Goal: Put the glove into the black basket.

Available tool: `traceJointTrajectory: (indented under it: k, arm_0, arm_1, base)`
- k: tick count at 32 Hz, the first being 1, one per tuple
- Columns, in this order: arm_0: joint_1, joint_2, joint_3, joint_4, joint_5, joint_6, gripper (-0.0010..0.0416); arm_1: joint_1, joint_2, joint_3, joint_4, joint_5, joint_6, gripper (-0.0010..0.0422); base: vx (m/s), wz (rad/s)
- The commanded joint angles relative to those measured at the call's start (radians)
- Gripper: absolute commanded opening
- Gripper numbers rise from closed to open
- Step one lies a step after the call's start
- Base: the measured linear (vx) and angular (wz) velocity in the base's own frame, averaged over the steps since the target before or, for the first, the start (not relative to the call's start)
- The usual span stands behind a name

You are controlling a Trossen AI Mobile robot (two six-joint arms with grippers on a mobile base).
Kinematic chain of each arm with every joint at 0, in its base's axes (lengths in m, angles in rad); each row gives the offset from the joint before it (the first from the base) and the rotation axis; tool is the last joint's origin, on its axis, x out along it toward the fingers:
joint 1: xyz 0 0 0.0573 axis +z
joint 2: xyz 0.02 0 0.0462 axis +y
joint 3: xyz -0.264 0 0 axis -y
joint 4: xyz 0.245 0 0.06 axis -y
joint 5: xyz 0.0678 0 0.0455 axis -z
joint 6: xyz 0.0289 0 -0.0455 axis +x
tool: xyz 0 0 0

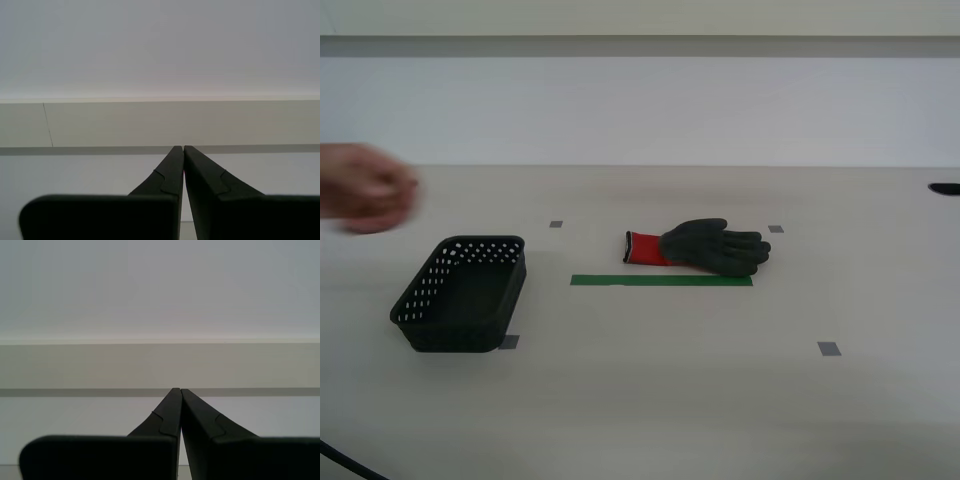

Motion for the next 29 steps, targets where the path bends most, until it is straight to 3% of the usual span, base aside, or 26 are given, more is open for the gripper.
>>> traceJointTrajectory:
  k: [1, 29]
  arm_0:
    - [0.000, 0.000, 0.001, 0.003, 0.000, 0.000, 0.0001]
    - [0.000, 0.000, 0.001, 0.003, 0.000, 0.000, 0.0001]
  arm_1:
    - [0.000, 0.000, 0.000, 0.003, 0.002, 0.001, 0.0000]
    - [0.000, 0.000, 0.000, 0.003, 0.002, 0.001, 0.0000]
  base:
    - [0.000, 0.000]
    - [0.000, 0.000]
